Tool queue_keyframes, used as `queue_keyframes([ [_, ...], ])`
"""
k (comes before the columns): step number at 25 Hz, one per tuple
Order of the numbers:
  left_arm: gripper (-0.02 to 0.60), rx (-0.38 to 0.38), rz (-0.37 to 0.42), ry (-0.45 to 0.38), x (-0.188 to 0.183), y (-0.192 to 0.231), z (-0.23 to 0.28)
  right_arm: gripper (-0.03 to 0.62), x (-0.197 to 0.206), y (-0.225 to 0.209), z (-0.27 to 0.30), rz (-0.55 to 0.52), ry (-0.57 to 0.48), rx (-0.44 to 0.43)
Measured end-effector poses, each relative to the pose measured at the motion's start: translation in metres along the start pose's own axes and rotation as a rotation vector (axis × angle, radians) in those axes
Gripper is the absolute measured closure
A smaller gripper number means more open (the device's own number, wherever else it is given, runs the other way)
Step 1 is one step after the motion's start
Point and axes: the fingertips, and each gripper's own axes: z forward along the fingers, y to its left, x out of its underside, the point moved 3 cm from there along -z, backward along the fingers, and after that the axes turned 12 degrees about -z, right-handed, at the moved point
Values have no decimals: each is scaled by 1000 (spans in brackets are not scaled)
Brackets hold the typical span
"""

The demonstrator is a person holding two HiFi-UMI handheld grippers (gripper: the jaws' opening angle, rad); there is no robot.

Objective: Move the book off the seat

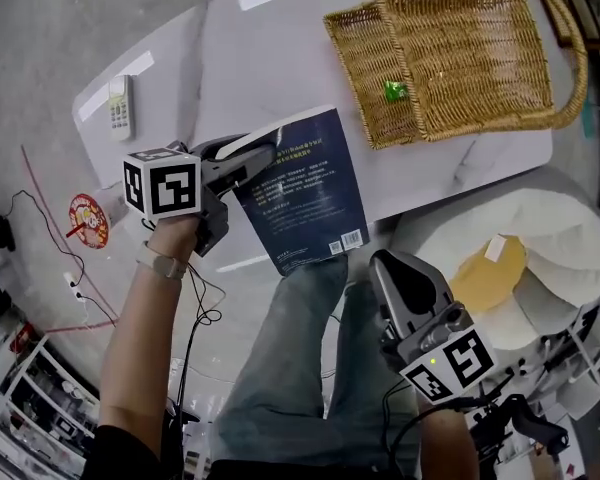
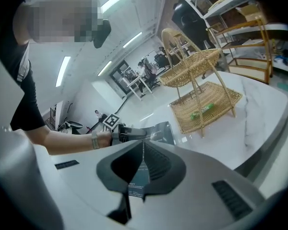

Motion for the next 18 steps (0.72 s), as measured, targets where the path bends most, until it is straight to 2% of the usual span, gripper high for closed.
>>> queue_keyframes([
  [4,408,-25,-31,-4,-26,29,3,577,-10,0,26,2,5,-12],
  [8,408,-56,-21,-78,-37,20,3,577,-10,2,9,-4,5,-22],
  [12,394,-99,44,-135,-40,16,5,577,2,5,-7,-1,12,-21],
  [15,334,-195,148,-171,-45,18,3,577,6,6,-12,1,12,-24],
  [18,300,-252,205,-197,-46,22,3,577,9,4,-15,3,13,-22],
])
